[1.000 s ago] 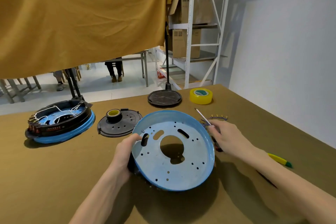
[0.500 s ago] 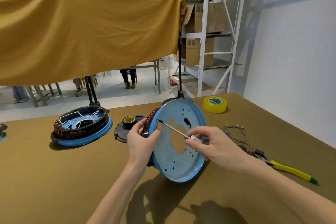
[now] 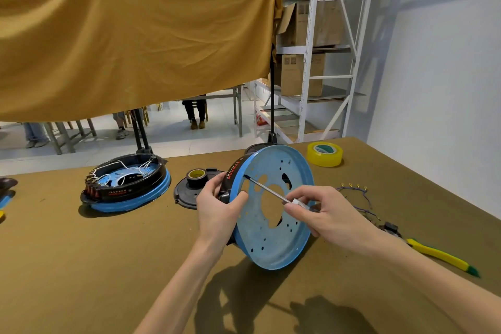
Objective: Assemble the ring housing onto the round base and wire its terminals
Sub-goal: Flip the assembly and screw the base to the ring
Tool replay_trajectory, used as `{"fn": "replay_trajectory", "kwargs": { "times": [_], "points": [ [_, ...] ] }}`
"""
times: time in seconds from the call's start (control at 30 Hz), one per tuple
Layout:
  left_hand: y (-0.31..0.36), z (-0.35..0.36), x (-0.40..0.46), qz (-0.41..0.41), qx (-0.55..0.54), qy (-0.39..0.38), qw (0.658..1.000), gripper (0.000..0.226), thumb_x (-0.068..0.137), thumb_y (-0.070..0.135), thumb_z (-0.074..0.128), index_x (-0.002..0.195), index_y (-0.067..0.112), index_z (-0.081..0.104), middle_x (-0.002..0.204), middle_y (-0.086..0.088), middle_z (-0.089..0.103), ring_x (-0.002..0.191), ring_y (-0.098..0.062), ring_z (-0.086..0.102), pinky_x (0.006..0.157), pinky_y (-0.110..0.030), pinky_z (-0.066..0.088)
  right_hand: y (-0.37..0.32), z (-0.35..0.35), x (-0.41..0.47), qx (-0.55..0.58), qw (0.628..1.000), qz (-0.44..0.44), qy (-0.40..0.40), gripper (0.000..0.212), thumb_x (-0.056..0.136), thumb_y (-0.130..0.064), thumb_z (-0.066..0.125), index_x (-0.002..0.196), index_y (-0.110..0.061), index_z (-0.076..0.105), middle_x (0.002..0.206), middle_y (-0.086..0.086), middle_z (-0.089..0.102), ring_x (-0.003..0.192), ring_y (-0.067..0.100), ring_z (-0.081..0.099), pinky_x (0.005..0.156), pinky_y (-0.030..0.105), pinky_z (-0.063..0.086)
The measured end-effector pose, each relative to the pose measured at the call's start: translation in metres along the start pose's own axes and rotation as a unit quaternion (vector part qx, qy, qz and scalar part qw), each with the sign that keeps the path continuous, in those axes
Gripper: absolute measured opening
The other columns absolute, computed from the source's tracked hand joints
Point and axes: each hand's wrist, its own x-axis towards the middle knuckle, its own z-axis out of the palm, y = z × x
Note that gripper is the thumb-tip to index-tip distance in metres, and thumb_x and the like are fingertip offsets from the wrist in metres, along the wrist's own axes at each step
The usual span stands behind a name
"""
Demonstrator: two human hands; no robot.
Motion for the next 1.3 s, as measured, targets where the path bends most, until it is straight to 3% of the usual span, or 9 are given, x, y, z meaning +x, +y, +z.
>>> {"fn": "replay_trajectory", "kwargs": {
  "times": [0.23,0.47,0.6,0.7,0.8,0.97,1.03,1.2,1.3],
  "points": [
    [0.0,0.0,-0.003,0.015,0.012,-0.006,1.0,0.053,0.083,0.001,0.076,0.125,0.027,0.057,0.105,0.015,0.071,0.089,0.01,0.068,0.066,-0.011,0.055,-0.006,-0.006,-0.004,-0.011,1.0,0.016,0.001,0.011,0.096,-0.04,0.069,0.102,-0.032,0.074,0.079,-0.001,0.065,0.051,0.012,0.057,0.051,0.026,0.049],
    [0.008,0.006,-0.008,0.074,0.071,0.015,0.995,0.066,0.076,0.007,0.083,0.133,0.022,0.056,0.11,0.017,0.066,0.099,0.012,0.063,0.073,-0.004,0.05,-0.041,-0.036,0.001,-0.106,0.988,0.111,-0.029,0.041,0.073,-0.035,0.091,0.099,-0.022,0.061,0.091,0.001,0.07,0.05,0.003,0.06,0.048,0.019,0.048],
    [0.014,0.007,-0.009,0.124,0.125,0.025,0.984,0.078,0.069,0.012,0.089,0.137,0.022,0.054,0.113,0.021,0.062,0.106,0.006,0.061,0.079,-0.002,0.049,-0.047,-0.042,-0.007,-0.013,0.991,0.131,-0.03,0.032,0.076,-0.018,0.09,0.097,-0.011,0.067,0.086,0.009,0.072,0.051,0.008,0.063,0.049,0.022,0.052],
    [0.016,0.006,-0.014,0.144,0.147,0.017,0.979,0.082,0.068,0.017,0.091,0.139,0.024,0.051,0.114,0.02,0.062,0.108,0.008,0.06,0.08,-0.002,0.049,-0.037,-0.041,-0.018,0.011,0.992,0.119,-0.049,0.021,0.092,-0.033,0.076,0.092,-0.012,0.074,0.075,0.008,0.071,0.06,0.015,0.064,0.051,0.026,0.053],
    [0.017,0.008,-0.022,0.16,0.163,0.007,0.974,0.086,0.065,0.023,0.092,0.139,0.028,0.048,0.114,0.025,0.059,0.107,0.01,0.06,0.079,-0.002,0.049,-0.024,-0.04,-0.032,0.022,0.988,0.118,-0.101,0.044,0.098,-0.055,0.06,0.095,-0.014,0.073,0.082,0.016,0.065,0.063,0.018,0.057,0.046,0.025,0.046],
    [0.023,0.026,-0.031,0.184,0.185,-0.015,0.965,0.091,0.068,0.034,0.093,0.145,0.027,0.044,0.124,0.014,0.059,0.111,-0.002,0.061,0.087,-0.014,0.057,-0.006,-0.057,-0.043,0.14,0.961,0.229,-0.062,0.049,0.071,-0.035,0.092,0.109,-0.012,0.07,0.076,0.007,0.065,0.058,0.018,0.053,0.039,0.022,0.037],
    [0.026,0.035,-0.034,0.188,0.192,-0.026,0.963,0.094,0.069,0.04,0.093,0.148,0.025,0.043,0.128,0.013,0.058,0.114,-0.004,0.06,0.09,-0.016,0.057,-0.001,-0.065,-0.048,0.169,0.951,0.254,-0.041,0.045,0.072,-0.029,0.094,0.1,-0.004,0.068,0.074,0.012,0.065,0.055,0.016,0.055,0.039,0.02,0.038],
    [0.03,0.044,-0.038,0.175,0.191,-0.038,0.965,0.094,0.068,0.048,0.093,0.146,0.025,0.047,0.123,0.016,0.06,0.11,-0.002,0.062,0.088,-0.026,0.061,-0.002,-0.08,-0.058,0.214,0.936,0.273,-0.055,0.038,0.087,-0.048,0.073,0.094,-0.011,0.075,0.083,0.017,0.066,0.052,0.014,0.048,0.037,0.018,0.033],
    [0.03,0.048,-0.04,0.172,0.196,-0.036,0.965,0.096,0.066,0.051,0.093,0.146,0.026,0.046,0.123,0.015,0.061,0.11,-0.006,0.063,0.088,-0.031,0.062,-0.002,-0.083,-0.061,0.203,0.941,0.262,-0.072,0.036,0.085,-0.041,0.084,0.096,-0.009,0.072,0.08,0.012,0.062,0.05,0.013,0.044,0.035,0.017,0.03]
  ]
}}
